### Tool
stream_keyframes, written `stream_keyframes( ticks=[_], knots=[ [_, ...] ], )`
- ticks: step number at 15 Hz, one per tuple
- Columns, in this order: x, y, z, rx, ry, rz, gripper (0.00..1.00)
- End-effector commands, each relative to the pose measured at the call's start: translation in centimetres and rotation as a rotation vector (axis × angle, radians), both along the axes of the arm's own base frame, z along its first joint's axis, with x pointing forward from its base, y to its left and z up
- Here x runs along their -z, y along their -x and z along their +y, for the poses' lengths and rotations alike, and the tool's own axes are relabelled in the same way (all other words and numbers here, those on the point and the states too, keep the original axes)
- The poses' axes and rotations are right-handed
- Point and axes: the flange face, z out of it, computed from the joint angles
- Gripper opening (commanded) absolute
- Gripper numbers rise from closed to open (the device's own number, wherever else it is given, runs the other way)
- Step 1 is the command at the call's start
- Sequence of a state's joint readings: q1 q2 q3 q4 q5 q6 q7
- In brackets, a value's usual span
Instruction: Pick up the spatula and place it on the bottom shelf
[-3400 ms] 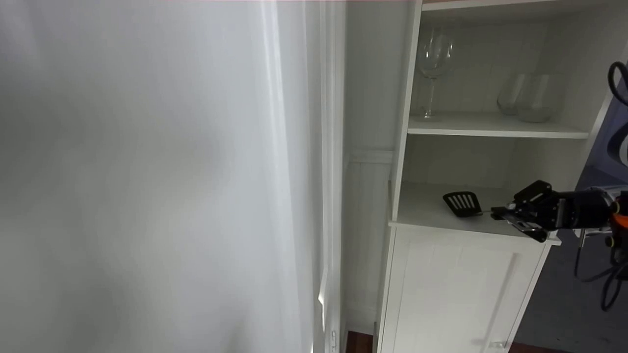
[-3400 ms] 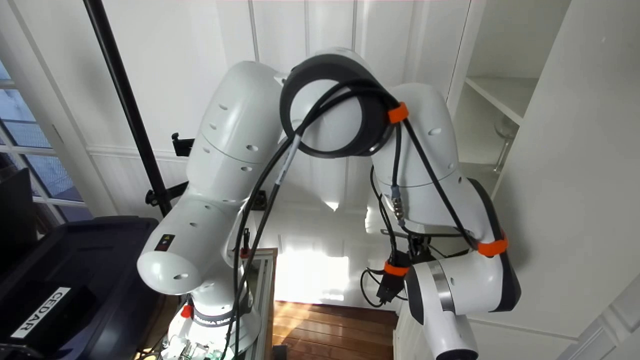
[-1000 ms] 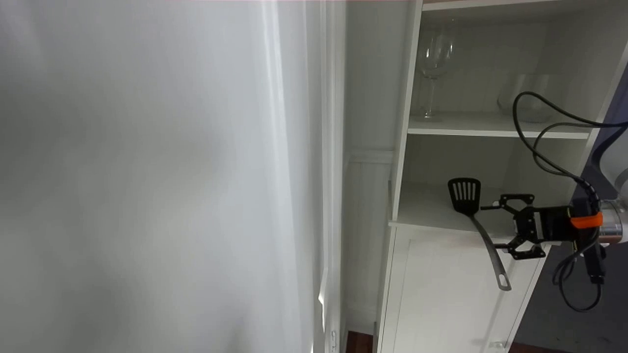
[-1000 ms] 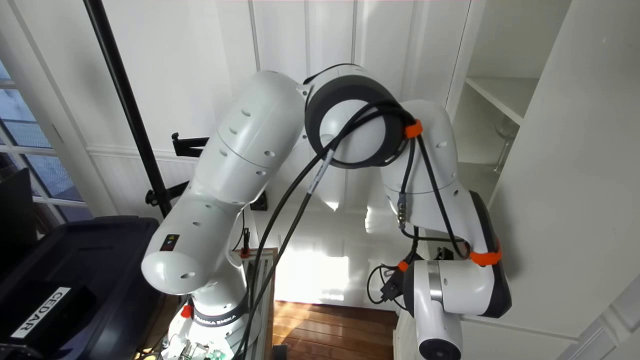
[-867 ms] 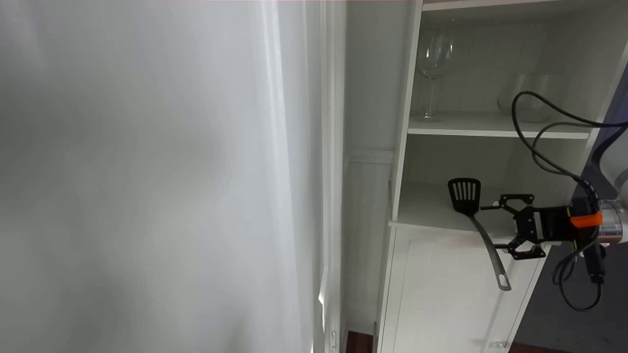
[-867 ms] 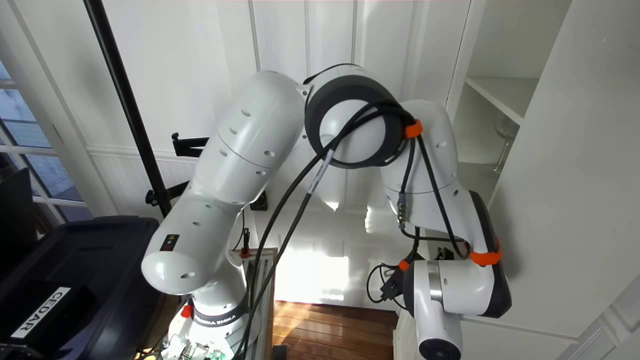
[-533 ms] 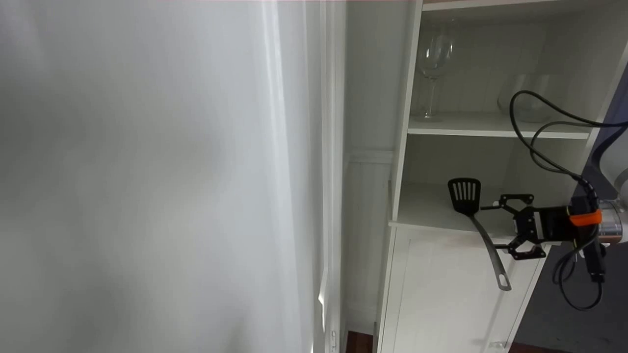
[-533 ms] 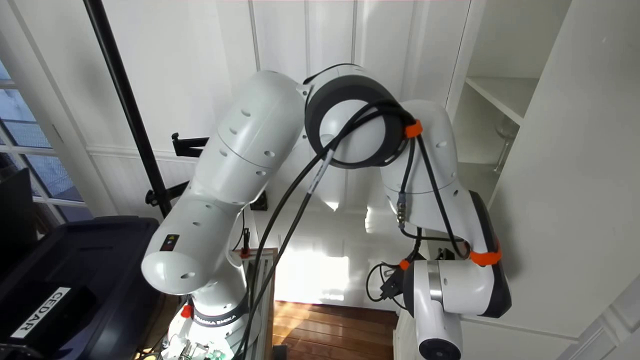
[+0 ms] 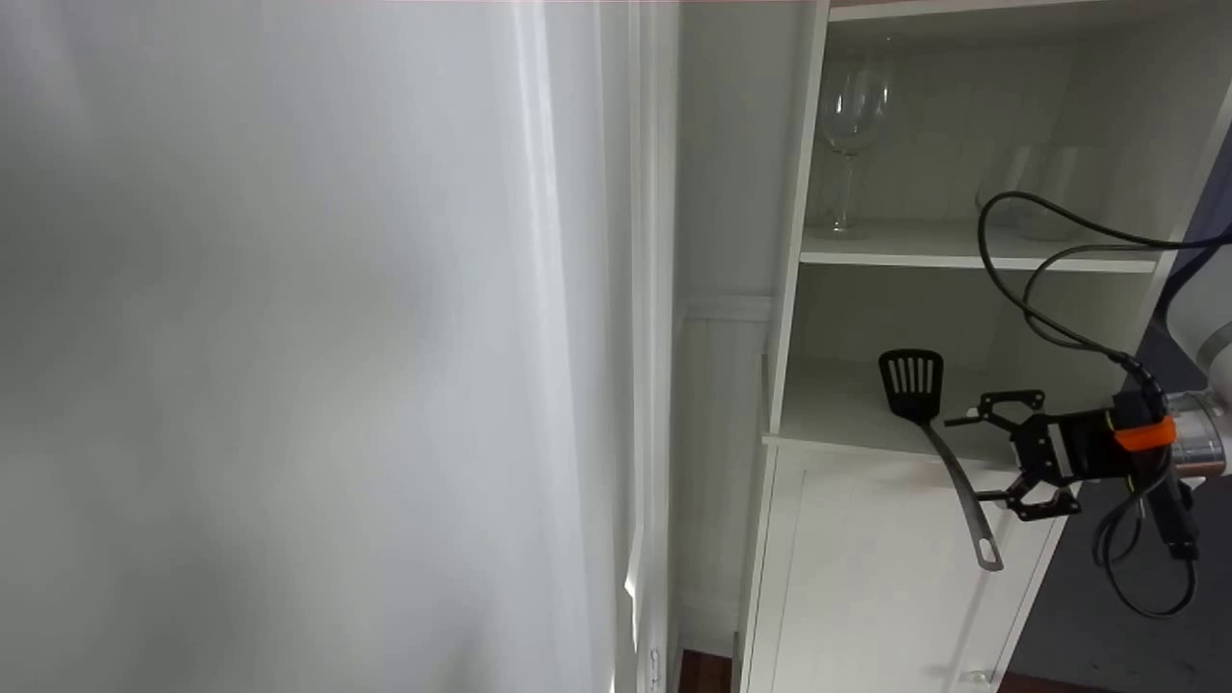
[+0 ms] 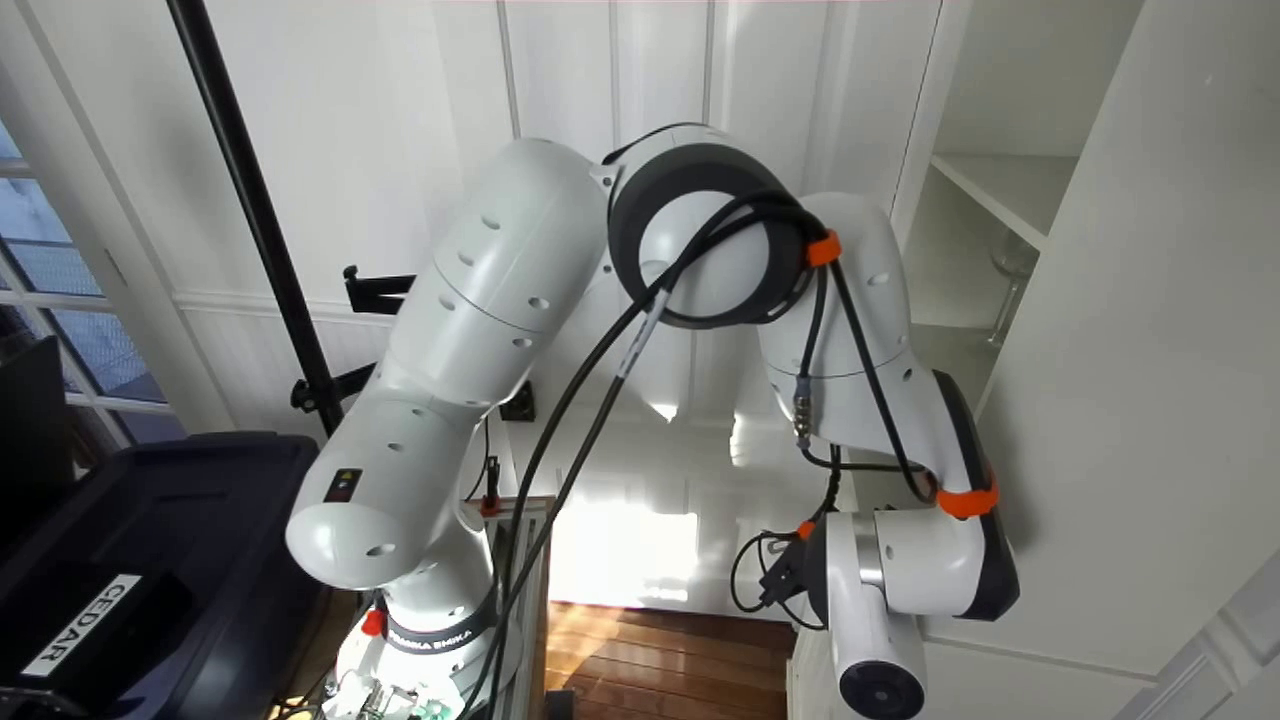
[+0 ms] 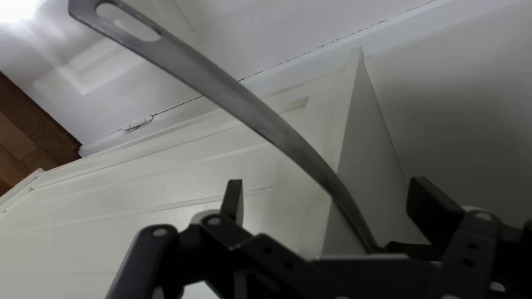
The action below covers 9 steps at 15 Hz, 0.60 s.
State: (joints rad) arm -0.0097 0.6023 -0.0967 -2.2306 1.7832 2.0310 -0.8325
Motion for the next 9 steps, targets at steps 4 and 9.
stream_keyframes(
  ticks=[4,9],
  knots=[
    [-4.1,1.0,-2.5,-0.037,0.114,-0.011,1.00],
    [-7.2,2.4,-4.4,-0.100,0.196,-0.028,1.00]
  ],
)
